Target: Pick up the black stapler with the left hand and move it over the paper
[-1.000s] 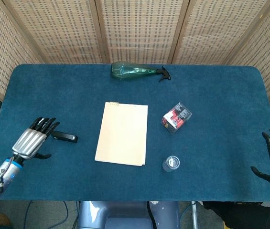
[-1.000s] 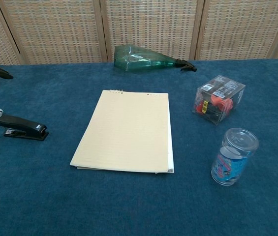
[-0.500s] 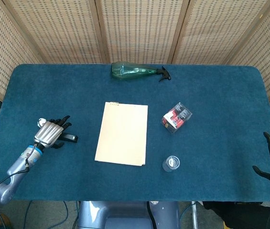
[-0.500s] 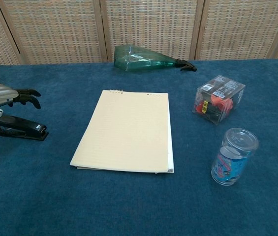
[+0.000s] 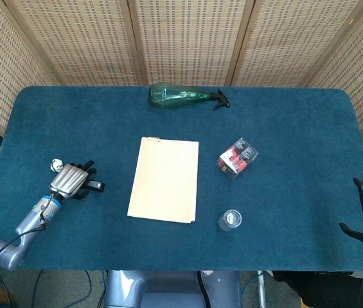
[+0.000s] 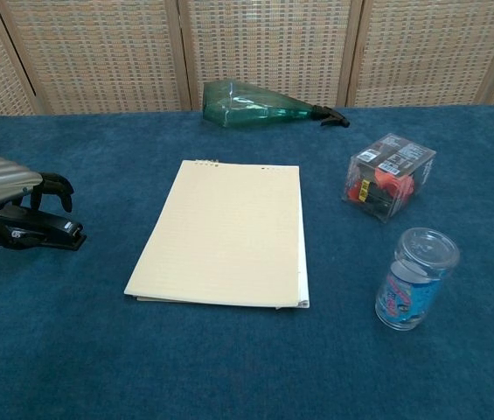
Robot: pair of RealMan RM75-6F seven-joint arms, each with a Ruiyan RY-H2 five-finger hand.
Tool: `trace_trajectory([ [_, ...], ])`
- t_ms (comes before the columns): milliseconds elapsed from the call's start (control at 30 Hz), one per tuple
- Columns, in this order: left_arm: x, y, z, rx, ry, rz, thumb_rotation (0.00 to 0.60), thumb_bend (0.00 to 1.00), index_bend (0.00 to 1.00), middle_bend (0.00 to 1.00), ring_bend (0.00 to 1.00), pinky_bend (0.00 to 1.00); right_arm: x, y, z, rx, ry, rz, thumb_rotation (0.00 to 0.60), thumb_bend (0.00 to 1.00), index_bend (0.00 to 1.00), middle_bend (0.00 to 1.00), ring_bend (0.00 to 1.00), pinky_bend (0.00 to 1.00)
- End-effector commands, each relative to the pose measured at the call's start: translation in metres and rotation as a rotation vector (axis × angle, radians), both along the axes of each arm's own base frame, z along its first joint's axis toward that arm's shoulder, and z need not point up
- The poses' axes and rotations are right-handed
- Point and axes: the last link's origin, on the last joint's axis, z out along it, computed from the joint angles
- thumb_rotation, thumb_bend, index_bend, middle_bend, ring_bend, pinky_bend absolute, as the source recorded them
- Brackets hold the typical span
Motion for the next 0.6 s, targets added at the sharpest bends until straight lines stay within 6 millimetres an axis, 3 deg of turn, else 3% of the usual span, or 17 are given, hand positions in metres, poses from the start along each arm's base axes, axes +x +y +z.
trace_trajectory([
  [33, -0.0001, 0.0004, -0.0030, 0.007, 0.000, -0.003, 0.600, 0.33, 0.31, 0.20, 0.41, 0.41, -0.0001, 0.0002, 0.0001, -0.001, 0.000, 0.000, 0.600, 0.00, 0.00, 0.00, 0.00, 0.00],
  [233, -0.0013, -0.0006, -0.0088, 0.009, -0.007, 0.012, 0.600, 0.35, 0.41, 0.33, 0.50, 0.47, -0.0007, 0.0002, 0.0006, -0.001, -0.001, -0.002, 0.600, 0.00, 0.00, 0.00, 0.00, 0.00],
  [467, 0.0018, 0.0002, -0.0066, 0.033, 0.007, -0.004, 0.600, 0.55, 0.56, 0.46, 0.60, 0.54, -0.0008, 0.0003, 0.0009, -0.002, -0.004, -0.002, 0.600, 0.00, 0.00, 0.00, 0.00, 0.00],
  [600, 0.0037, 0.0012, -0.0013, 0.048, 0.009, -0.017, 0.600, 0.61, 0.58, 0.47, 0.60, 0.55, -0.0010, 0.0001, 0.0013, -0.003, -0.006, -0.003, 0.600, 0.00, 0.00, 0.00, 0.00, 0.00],
])
